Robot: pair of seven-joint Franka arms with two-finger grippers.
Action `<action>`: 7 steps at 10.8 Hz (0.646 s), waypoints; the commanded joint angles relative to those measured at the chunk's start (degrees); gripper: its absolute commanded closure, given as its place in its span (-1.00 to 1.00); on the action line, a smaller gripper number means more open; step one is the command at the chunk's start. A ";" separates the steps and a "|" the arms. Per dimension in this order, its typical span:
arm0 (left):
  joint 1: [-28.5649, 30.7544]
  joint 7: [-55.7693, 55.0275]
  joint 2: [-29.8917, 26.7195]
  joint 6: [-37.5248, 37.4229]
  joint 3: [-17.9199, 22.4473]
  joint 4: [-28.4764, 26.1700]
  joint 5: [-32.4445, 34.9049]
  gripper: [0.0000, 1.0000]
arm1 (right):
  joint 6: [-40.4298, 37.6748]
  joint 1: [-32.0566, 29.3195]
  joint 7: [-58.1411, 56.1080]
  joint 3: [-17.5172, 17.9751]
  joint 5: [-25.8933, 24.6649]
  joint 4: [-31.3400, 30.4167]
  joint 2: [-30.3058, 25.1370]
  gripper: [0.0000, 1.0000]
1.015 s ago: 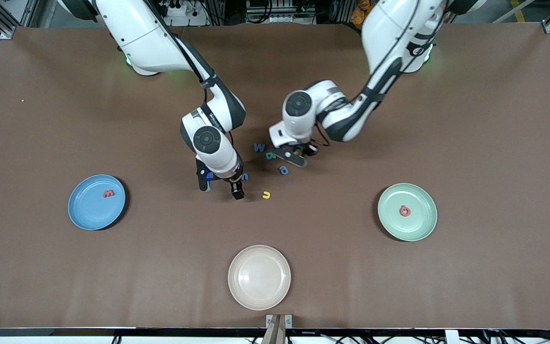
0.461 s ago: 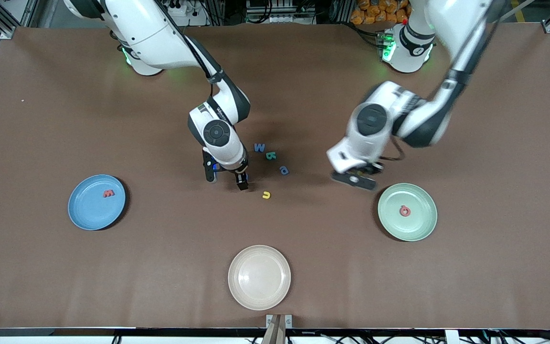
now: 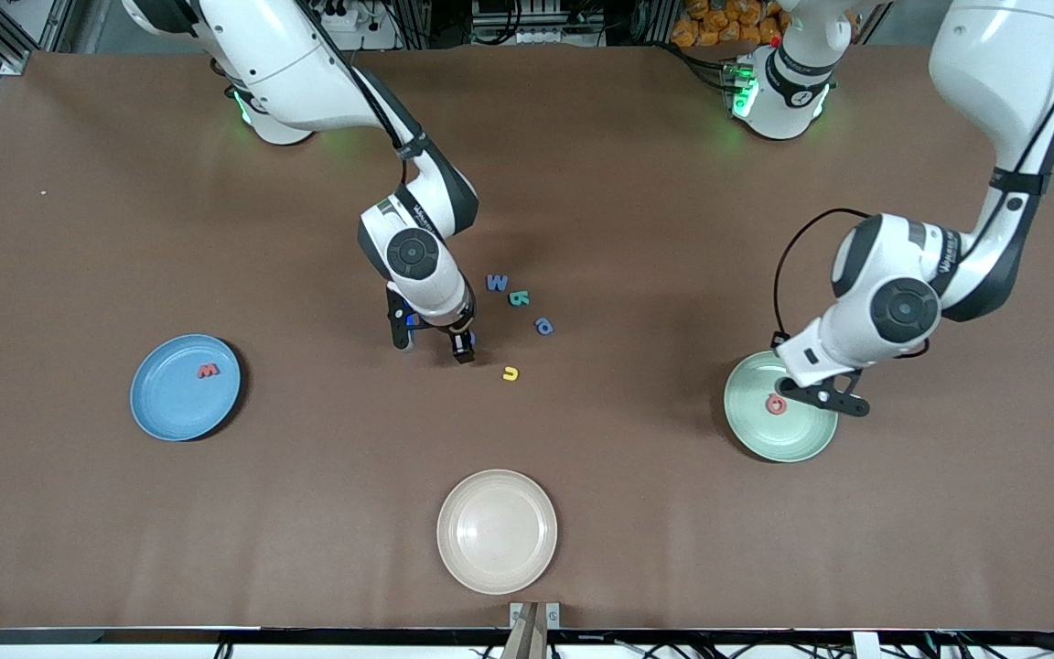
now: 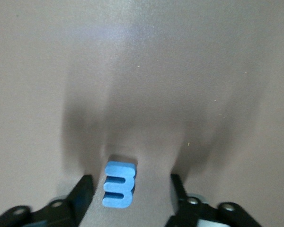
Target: Sort upper and lower case letters into plates
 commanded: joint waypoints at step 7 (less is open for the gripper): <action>-0.15 0.88 7.02 -0.31 -0.83 9.15 -0.27 -1.00 | -11.85 -9.74 -19.50 -0.36 -1.67 -1.60 -11.21 1.00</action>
